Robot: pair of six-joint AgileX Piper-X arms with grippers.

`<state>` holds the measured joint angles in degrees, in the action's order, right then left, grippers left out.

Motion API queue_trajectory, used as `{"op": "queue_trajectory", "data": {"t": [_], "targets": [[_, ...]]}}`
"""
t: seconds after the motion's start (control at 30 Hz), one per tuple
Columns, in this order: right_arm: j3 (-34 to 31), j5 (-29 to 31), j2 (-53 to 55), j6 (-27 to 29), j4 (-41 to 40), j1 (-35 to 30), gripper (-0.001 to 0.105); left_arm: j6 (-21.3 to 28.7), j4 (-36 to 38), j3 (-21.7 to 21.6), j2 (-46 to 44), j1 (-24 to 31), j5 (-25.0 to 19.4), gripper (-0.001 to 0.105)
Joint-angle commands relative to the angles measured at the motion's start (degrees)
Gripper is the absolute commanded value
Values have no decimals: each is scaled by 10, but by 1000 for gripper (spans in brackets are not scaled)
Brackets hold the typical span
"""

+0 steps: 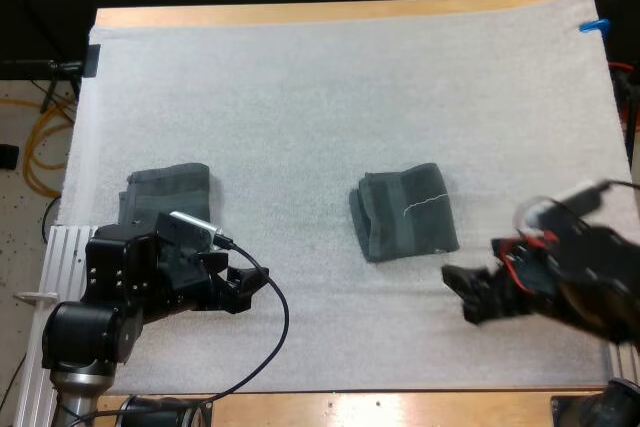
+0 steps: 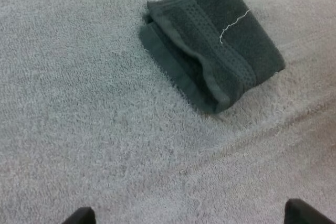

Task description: Pick towel from pile fold and stack

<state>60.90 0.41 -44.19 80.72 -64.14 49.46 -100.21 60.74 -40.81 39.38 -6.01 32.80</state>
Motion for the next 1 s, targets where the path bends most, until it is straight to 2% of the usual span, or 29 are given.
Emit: {"op": "queue_trajectory", "data": {"t": [0.0,0.17,0.3,0.47,0.67,0.83,0.97], "targets": [[1,36,18,-26,-15,22,71,-5,-6,-1,-1,0,4,68],[1,126,55,-50,-44,67,71,-34,-13,-1,-1,0,-8,68],[-3,177,57,-49,-47,75,71,-79,-66,-1,6,0,-14,77],[-26,177,51,-46,-46,75,71,-120,-133,-1,55,-18,-13,78],[-49,140,33,-55,-45,75,71,-195,-231,-1,157,-94,-16,78],[-49,122,9,-66,-18,74,71,-272,-345,-1,258,-170,-63,78],[-49,99,-16,-98,-4,66,71,-329,-415,-2,341,-208,-66,78]]}}
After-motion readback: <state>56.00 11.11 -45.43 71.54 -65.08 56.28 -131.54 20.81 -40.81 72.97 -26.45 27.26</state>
